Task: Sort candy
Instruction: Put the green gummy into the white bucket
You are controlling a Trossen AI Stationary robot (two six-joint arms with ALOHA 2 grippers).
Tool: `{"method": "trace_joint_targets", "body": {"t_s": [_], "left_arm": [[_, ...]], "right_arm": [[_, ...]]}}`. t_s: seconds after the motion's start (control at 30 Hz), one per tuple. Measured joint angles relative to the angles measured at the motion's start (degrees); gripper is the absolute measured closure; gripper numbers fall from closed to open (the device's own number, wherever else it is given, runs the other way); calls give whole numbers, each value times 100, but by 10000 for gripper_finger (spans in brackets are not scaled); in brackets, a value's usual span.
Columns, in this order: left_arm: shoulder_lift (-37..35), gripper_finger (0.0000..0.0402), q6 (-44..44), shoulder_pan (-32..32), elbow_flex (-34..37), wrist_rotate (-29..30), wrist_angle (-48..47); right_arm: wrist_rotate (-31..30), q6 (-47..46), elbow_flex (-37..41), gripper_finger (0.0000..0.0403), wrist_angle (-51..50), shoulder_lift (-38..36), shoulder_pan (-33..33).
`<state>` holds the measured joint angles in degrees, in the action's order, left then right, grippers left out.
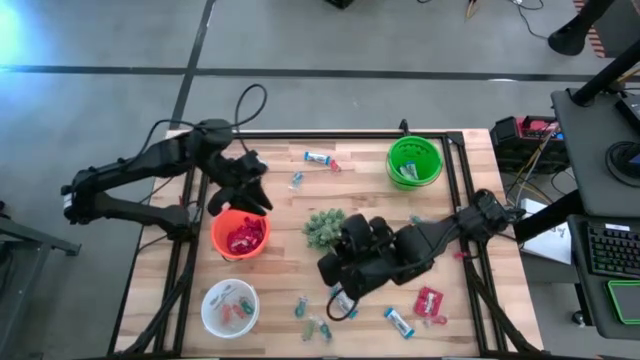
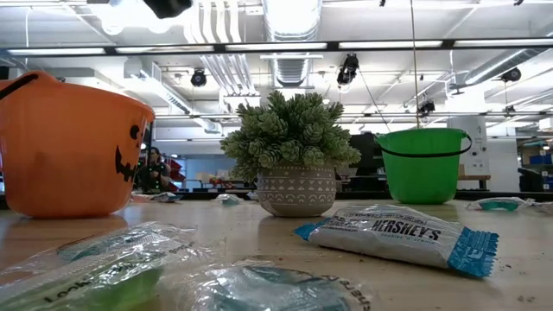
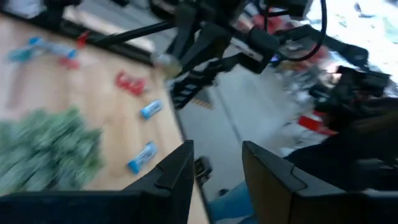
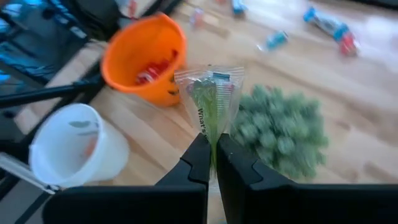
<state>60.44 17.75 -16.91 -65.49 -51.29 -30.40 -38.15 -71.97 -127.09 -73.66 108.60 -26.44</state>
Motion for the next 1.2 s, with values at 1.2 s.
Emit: {"method": "trace_joint_targets", "body": {"t_s": [1.2], "left_arm": [[2672,235,-1083,255,-2262,74,-1255]], "right_arm": [[130,1756,-394,394,576,-2,641]]}}
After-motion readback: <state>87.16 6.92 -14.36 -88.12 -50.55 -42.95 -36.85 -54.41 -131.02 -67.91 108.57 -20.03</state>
